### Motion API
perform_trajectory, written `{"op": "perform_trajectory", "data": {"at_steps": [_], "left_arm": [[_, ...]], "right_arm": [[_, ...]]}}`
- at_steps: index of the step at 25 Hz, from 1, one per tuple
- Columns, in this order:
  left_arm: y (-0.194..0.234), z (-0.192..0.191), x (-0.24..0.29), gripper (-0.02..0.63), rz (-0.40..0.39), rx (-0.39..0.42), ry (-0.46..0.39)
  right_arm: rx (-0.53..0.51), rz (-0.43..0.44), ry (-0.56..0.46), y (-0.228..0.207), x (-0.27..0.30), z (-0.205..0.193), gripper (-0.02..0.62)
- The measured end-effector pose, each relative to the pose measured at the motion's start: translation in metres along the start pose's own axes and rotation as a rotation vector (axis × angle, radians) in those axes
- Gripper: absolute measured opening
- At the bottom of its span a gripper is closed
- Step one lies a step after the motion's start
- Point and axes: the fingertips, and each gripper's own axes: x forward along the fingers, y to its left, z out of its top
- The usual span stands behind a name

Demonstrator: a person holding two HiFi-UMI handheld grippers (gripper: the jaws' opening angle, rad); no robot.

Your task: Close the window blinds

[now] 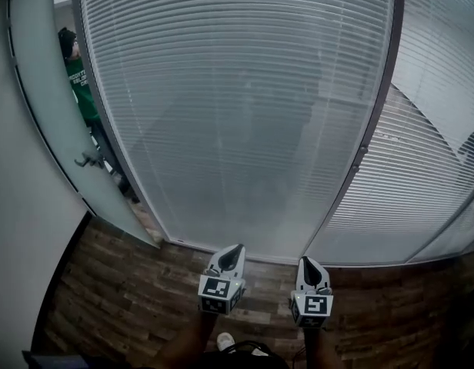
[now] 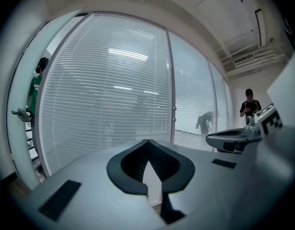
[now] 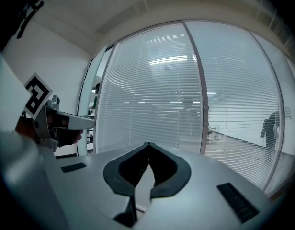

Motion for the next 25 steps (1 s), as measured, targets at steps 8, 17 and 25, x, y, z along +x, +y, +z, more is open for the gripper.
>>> {"op": "perform_trajectory", "data": {"at_steps": [8, 17, 25], "left_arm": [[-0.05, 0.0, 0.005, -0.005, -0.06, 0.039, 0.012], [-0.046, 0.018, 0.001, -0.005, -0.03, 0.029, -0.001], [-0.042, 0.014, -0.009, -0.005, -0.001, 0.012, 0.014]], "right_arm": [[-0.029, 0.012, -0.001, -0.01, -0.026, 0.0, 0.003], [0.019, -0.025, -0.022, -0.022, -0.026, 0.011, 0.003], [-0.013, -0.014, -0.007, -0.015, -0.028, 0.015, 0.002]]}}
